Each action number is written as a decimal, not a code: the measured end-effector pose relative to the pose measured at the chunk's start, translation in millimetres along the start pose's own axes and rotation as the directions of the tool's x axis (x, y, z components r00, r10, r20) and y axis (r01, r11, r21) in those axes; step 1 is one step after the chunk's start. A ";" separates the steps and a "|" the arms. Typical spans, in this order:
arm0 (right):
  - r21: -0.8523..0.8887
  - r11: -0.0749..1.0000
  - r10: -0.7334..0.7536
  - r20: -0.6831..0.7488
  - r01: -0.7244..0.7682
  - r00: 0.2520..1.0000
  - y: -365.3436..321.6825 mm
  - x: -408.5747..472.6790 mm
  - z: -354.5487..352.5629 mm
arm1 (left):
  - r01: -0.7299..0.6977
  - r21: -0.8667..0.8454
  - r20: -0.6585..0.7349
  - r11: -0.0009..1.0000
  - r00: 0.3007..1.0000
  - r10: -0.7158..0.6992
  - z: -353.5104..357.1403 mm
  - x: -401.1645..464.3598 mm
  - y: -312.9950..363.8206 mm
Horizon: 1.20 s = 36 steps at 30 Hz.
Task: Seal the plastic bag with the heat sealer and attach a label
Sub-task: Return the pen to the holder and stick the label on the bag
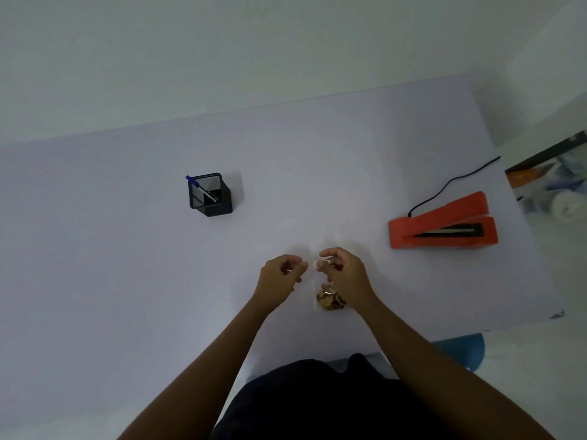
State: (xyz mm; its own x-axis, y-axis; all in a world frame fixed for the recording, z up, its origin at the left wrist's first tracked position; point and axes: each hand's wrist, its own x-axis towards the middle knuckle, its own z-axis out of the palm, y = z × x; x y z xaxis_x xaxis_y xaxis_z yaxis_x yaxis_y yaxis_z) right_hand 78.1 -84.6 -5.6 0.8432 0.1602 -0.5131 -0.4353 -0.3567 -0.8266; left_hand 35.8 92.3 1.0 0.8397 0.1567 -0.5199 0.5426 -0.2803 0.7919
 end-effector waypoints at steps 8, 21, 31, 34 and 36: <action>-0.158 0.987 -0.030 0.071 0.041 0.997 18.1 24.7 -23.1 | 0.020 0.014 -0.060 1.000 0.998 -0.019 44.2 26.5 4.5; -0.299 0.953 0.049 0.020 -0.040 0.999 35.4 52.7 -26.0 | 0.160 0.087 -0.140 0.983 0.979 -0.147 76.5 50.0 -3.3; -0.382 0.923 0.055 0.007 -0.048 0.998 38.5 65.9 -36.2 | 0.198 0.217 -0.147 0.956 0.975 -0.168 88.2 59.0 8.4; -0.411 0.911 0.057 0.019 -0.044 0.998 40.9 70.0 -36.7 | 0.199 0.230 -0.153 0.952 0.974 -0.167 88.1 60.2 13.4; -0.427 0.903 0.062 0.029 -0.043 0.998 42.1 71.8 -36.7 | 0.209 0.240 -0.157 0.948 0.972 -0.175 88.7 61.8 14.2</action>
State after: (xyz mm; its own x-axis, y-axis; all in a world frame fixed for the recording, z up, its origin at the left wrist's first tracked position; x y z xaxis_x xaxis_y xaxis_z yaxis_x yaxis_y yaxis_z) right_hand 131.9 -121.8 -68.9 0.8053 0.1646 -0.5696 -0.2950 -0.7221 -0.6258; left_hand 93.5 14.0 -48.3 0.7249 0.3496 -0.5936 0.6847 -0.4606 0.5648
